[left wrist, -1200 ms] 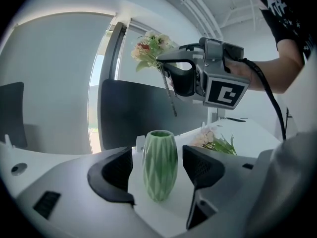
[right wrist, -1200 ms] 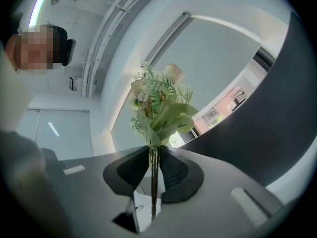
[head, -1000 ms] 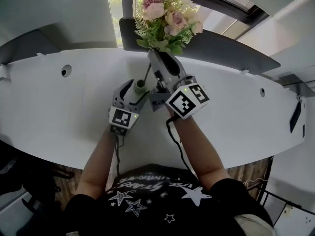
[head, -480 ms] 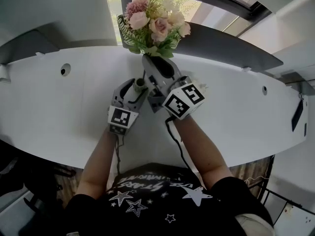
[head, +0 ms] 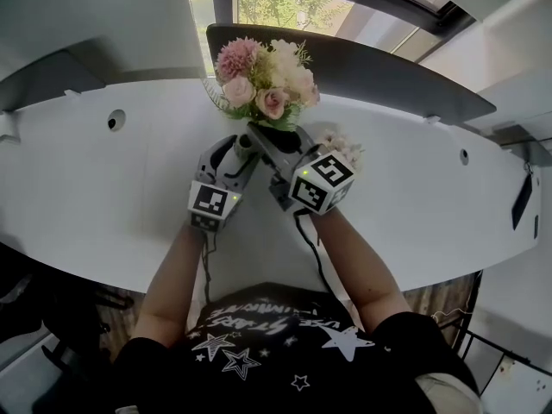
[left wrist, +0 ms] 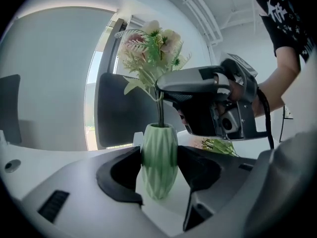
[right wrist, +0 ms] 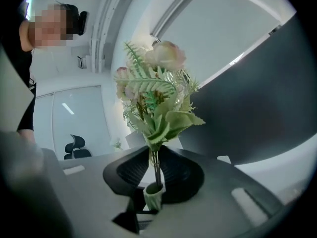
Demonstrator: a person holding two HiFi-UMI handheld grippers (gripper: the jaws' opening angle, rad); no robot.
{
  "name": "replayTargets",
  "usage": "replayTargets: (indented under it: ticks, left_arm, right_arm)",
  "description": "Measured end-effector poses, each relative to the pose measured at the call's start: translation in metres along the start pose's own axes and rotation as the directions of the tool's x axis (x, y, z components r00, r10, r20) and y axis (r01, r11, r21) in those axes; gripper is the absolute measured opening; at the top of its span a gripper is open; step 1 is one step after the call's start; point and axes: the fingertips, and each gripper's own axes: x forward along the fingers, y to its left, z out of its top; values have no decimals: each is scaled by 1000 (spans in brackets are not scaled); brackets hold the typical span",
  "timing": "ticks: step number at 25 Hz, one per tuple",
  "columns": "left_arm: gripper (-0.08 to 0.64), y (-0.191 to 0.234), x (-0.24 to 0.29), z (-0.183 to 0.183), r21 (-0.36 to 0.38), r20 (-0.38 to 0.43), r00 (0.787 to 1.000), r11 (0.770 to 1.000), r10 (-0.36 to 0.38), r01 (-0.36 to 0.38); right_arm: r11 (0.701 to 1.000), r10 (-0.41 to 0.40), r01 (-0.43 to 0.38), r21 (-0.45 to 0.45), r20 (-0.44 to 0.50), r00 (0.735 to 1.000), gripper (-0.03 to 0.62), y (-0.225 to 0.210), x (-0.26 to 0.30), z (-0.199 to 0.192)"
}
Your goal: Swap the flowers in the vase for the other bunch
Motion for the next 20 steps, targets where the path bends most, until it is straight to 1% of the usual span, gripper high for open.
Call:
replayTargets:
  ticks: [3, 6, 8, 11, 14, 17, 20]
  left_arm:
    - [241, 0, 0, -2, 4, -8, 1000, 1000, 1, -1]
    - [241, 0, 0, -4, -2, -12, 1000, 1000, 1, -1]
    - [241, 1, -1, -5, 9, -19, 1000, 1000, 5, -5]
    - [241, 4, 1, -8, 42, -28, 999, 999, 26, -25]
    - [241, 3, 3, -11, 24, -19, 1000, 999, 23, -23]
    - [241, 3, 3, -12, 35, -44, 999, 999, 22, -21]
    - [241, 2, 4, -10, 46, -53, 998, 999, 19, -16]
  right_arm:
    - [999, -32, 32, -7, -52, 998, 71, -3, -3, -13]
    - [999, -42, 41, -8, -102, 994, 77, -2, -3, -26]
    - [999, -50, 49, -9, -128, 990, 83, -1, -2, -33]
    - [998, -66, 67, 4, -131, 989, 95, 0, -5, -35]
    - [997, -80, 82, 7, -130, 988, 116, 0, -8, -37]
    - [996, -89, 91, 3, -129, 988, 137, 1, -10, -37]
    - [996, -92, 94, 3, -127, 988, 145, 2, -12, -35]
